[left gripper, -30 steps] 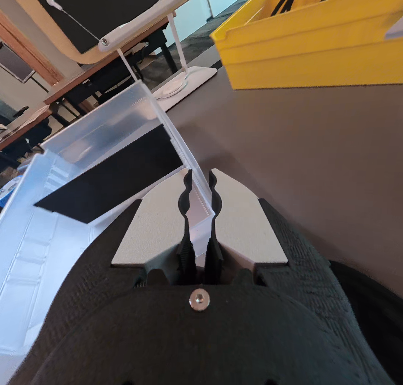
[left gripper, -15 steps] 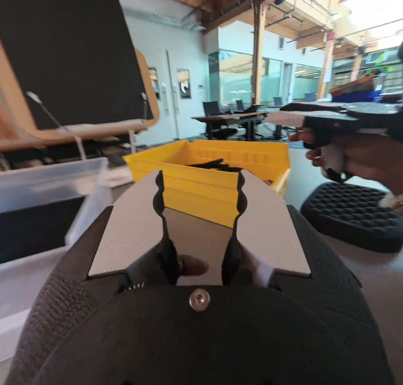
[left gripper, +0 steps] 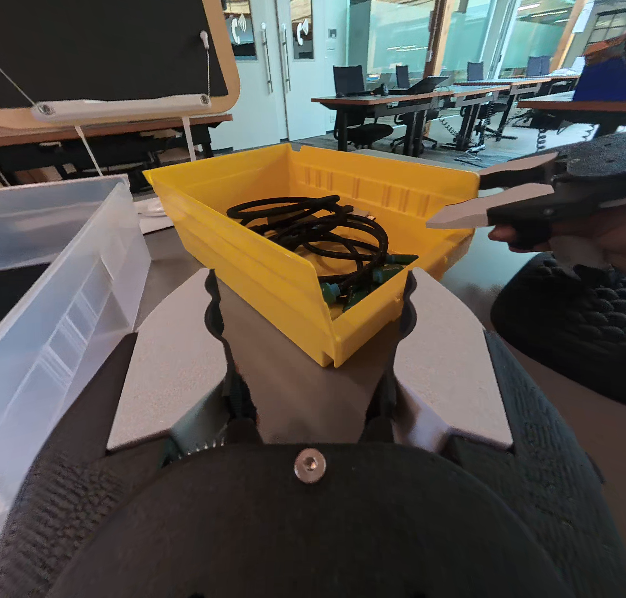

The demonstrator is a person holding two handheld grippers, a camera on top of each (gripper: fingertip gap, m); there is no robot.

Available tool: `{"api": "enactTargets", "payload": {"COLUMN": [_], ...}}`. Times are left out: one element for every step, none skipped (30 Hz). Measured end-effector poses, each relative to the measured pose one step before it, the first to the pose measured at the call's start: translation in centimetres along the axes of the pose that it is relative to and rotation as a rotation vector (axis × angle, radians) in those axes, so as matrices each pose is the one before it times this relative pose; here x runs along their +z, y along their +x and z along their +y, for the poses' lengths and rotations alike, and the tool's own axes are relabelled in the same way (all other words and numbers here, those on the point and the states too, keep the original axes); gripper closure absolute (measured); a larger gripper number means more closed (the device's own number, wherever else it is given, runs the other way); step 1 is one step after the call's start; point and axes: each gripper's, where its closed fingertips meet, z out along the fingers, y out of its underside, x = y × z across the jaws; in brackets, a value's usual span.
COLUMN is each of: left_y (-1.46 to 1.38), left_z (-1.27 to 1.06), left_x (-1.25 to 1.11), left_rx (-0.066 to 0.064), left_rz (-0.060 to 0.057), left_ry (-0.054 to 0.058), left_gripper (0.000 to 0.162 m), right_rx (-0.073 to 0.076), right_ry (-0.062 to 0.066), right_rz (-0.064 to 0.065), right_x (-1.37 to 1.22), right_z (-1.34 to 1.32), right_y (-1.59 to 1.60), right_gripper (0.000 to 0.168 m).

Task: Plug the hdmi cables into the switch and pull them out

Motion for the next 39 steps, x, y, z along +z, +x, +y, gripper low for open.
{"api": "enactTargets", "payload": {"left_y": [-0.066,-0.02,-0.008,0.119,0.246,0.188,0.043,-0.185,-0.594,-0.686,-0.799,-0.767,-0.265,-0.354,-0.204,-0.108,-0.097,-0.042,-0.021,0.031,0.02,-0.051,-0.14,-0.164,-0.235,-0.275,-0.345,-0.384,-0.473,-0.549,-0.625,-0.695,-0.751,-0.867,-0.983,-1.086,-1.193,-1.316,-1.393], "left_z": [0.352,0.449,0.452,0.354,0.263,0.242,0.224,0.208,0.103,0.041,0.047,0.031,-0.093,-0.199,-0.231,-0.193,-0.132,-0.133,-0.07,-0.126,-0.245,-0.376,-0.56,-0.692,-0.804,-0.874,-0.967,-0.996,-1.004,-0.957,-0.864,-0.778,-0.645,-0.53,-0.422,-0.345,-0.259,-0.163,-0.093], "left_x": [0.541,0.522,0.473,0.462,0.471,0.436,0.418,0.371,0.257,0.115,0.026,-0.05,-0.139,-0.154,-0.096,-0.059,-0.052,-0.062,-0.069,-0.114,-0.179,-0.218,-0.284,-0.34,-0.347,-0.367,-0.4,-0.422,-0.464,-0.476,-0.49,-0.534,-0.54,-0.562,-0.596,-0.624,-0.681,-0.693,-0.707], "left_rx": [-0.0124,-0.0047,0.0081,0.0135,0.0152,0.0141,0.0137,0.0146,0.0107,0.0104,0.0133,0.0098,-0.0255,-0.0547,-0.0226,0.0031,0.0024,0.0032,0.0049,0.0117,0.0218,0.0235,0.0164,0.0072,0.0061,0.0084,0.0076,0.0086,0.0094,0.0067,0.0054,0.0023,-0.0006,0.0016,0.0021,0.0022,0.004,0.005,0.0061], "left_rz": [-0.0061,-0.0076,-0.0097,-0.0021,0.0078,0.0037,-0.0054,-0.0215,-0.0498,-0.0526,-0.0536,-0.0443,-0.004,-0.0065,0.0003,-0.0032,-0.0091,-0.0049,0.0012,0.0038,-0.0021,-0.0076,-0.0067,-0.0007,-0.0024,-0.0048,-0.0071,-0.0079,-0.0098,-0.0095,-0.0095,-0.0106,-0.0132,-0.0171,-0.021,-0.0207,-0.0215,-0.0252,-0.0259], "left_ry": [-0.0212,-0.0322,-0.0395,-0.033,-0.0265,-0.0249,-0.0225,-0.0204,-0.0123,-0.0031,-0.0002,0.003,0.0054,0.0117,0.018,0.0114,0.0032,0.0043,0.0021,0.0025,0.0059,0.0126,0.0197,0.0234,0.0227,0.0217,0.0229,0.0231,0.0209,0.0166,0.0121,0.0099,0.008,0.0068,0.0048,0.003,0.0008,-0.0021,-0.0038], "left_gripper": [0.057,0.056,0.056,0.056,0.057,0.06,0.066,0.071,0.074,0.086,0.102,0.121,0.127,0.136,0.141,0.143,0.144,0.145,0.146,0.146,0.146,0.146,0.146,0.146,0.146,0.146,0.146,0.146,0.146,0.146,0.146,0.146,0.146,0.146,0.146,0.146,0.146,0.146,0.146], "right_rx": [-0.0298,-0.0426,-0.0318,-0.0301,-0.0281,-0.0098,-0.0096,-0.0001,0.0099,0.0198,0.0117,-0.0021,-0.0167,-0.0227,-0.0247,-0.0277,-0.0259,-0.0159,-0.0017,0.0006,-0.002,-0.0004,-0.0058,-0.0057,0.0033,0.0065,0.0042,0.0034,0.0074,0.0082,0.0031,-0.0004,0.0002,0.0024,0.0049,0.0012,0.0011,0.0044,0.0062], "right_ry": [-0.028,-0.0323,-0.0039,0.0058,-0.0006,-0.0108,-0.0079,0.0021,0.0062,-0.0046,-0.0121,-0.0075,0.0081,0.0103,0.0062,0.0106,0.0105,0.0202,0.022,0.0192,0.0167,0.014,0.0231,0.0269,0.0268,0.0224,0.0214,0.0225,0.0227,0.0217,0.0201,0.018,0.0196,0.0228,0.0226,0.0204,0.0203,0.0228,0.0243], "right_rz": [0.0239,-0.0029,0.0001,-0.0003,0.0029,0.0389,0.0307,0.0133,-0.0001,0.0021,0.0094,0.0106,0.0057,0.0078,0.0181,0.0261,0.0259,0.0259,0.0186,0.0172,0.016,0.0106,0.0084,0.0104,0.0111,0.0148,0.0169,0.0163,0.0104,0.0066,0.0016,-0.0037,-0.0071,-0.011,-0.0152,-0.0163,-0.0182,-0.0221,-0.0232], "right_x": [0.269,0.246,0.143,0.089,0.116,0.101,0.038,-0.042,-0.063,-0.011,-0.033,-0.058,-0.13,-0.168,-0.19,-0.242,-0.278,-0.298,-0.309,-0.307,-0.296,-0.271,-0.314,-0.389,-0.446,-0.471,-0.479,-0.458,-0.402,-0.346,-0.278,-0.165,-0.067,0.037,0.135,0.178,0.212,0.256,0.328], "right_z": [0.423,0.357,-0.104,-0.225,-0.125,0.073,0.064,-0.055,-0.093,0.027,0.054,0.018,-0.145,-0.192,-0.21,-0.337,-0.356,-0.472,-0.477,-0.466,-0.436,-0.407,-0.528,-0.665,-0.821,-0.906,-0.984,-1.037,-1.08,-1.103,-1.128,-1.14,-1.145,-1.13,-1.092,-1.06,-1.058,-1.069,-1.054], "right_y": [0.067,-0.398,-0.354,-0.373,-0.306,0.31,0.328,0.157,0.0,-0.027,0.051,0.068,-0.006,-0.024,0.06,0.156,0.185,0.252,0.24,0.278,0.29,0.231,0.206,0.285,0.312,0.37,0.368,0.354,0.274,0.183,0.076,-0.046,-0.16,-0.306,-0.503,-0.655,-0.803,-0.961,-1.063], "right_gripper": [0.1,0.097,0.103,0.108,0.116,0.123,0.138,0.15,0.157,0.158,0.158,0.159,0.159,0.159,0.159,0.159,0.158,0.159,0.159,0.159,0.159,0.16,0.16,0.159,0.16,0.16,0.16,0.16,0.16,0.16,0.16,0.159,0.159,0.16,0.16,0.159,0.159,0.159,0.159]}}
